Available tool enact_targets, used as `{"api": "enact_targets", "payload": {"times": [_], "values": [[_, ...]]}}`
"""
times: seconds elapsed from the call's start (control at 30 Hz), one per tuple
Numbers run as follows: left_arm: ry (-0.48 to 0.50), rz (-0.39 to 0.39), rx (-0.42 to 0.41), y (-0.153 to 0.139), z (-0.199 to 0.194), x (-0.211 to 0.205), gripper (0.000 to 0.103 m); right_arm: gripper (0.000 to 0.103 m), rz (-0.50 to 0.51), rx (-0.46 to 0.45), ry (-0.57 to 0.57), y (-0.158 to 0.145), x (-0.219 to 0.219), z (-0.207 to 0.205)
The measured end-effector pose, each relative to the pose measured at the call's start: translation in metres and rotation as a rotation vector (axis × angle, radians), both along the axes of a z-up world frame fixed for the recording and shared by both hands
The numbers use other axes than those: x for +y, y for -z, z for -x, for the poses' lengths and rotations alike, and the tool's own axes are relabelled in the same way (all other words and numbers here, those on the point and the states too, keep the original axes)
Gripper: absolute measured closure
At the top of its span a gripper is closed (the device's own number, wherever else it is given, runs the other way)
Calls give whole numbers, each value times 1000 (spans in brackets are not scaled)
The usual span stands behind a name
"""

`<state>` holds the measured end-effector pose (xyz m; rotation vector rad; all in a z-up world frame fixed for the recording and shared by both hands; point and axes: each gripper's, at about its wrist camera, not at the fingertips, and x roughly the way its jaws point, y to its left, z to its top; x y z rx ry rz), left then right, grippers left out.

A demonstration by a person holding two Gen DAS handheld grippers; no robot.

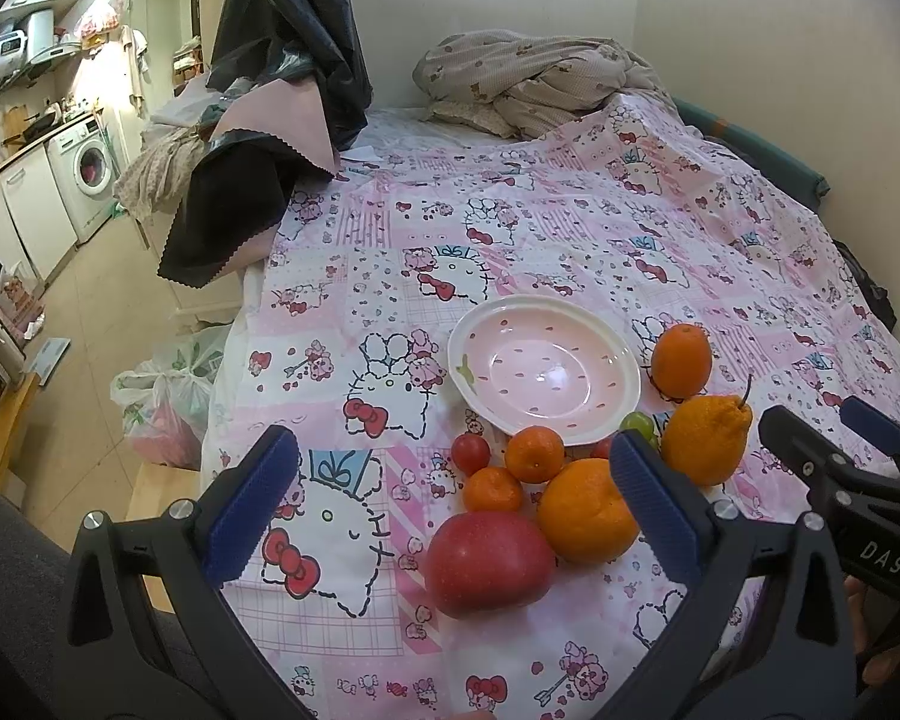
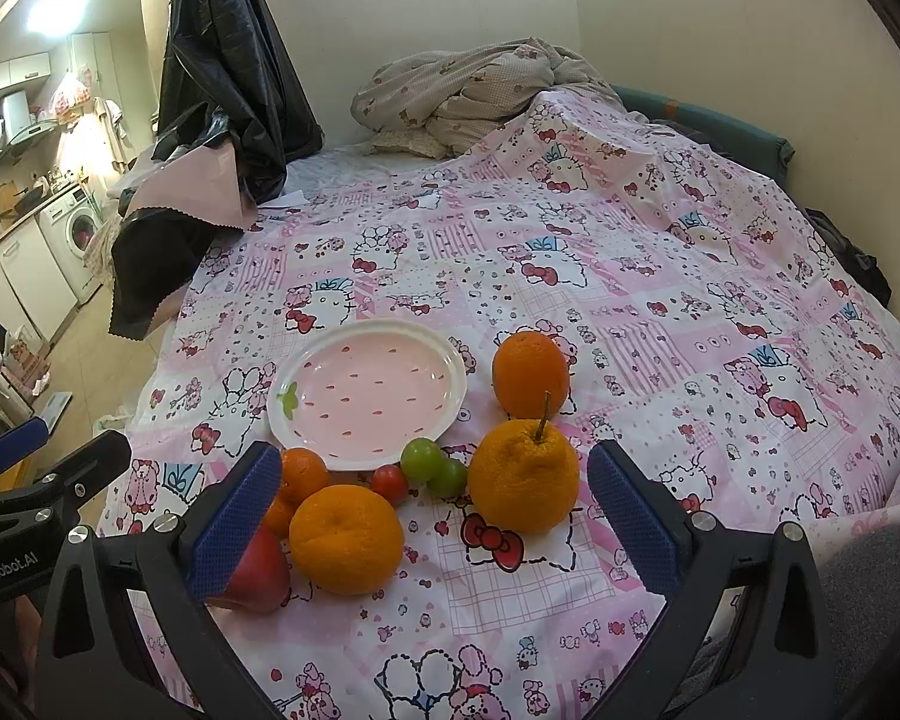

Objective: Organize fruits

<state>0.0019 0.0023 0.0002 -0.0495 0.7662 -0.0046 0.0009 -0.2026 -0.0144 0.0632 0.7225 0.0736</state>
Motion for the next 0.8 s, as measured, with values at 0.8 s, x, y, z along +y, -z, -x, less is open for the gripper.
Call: {"api": "enact_targets", "payload": {"times": [0.8], "values": [[-4, 2, -5, -2, 0, 3, 1, 0, -5, 6, 5, 4, -1, 0]]}}
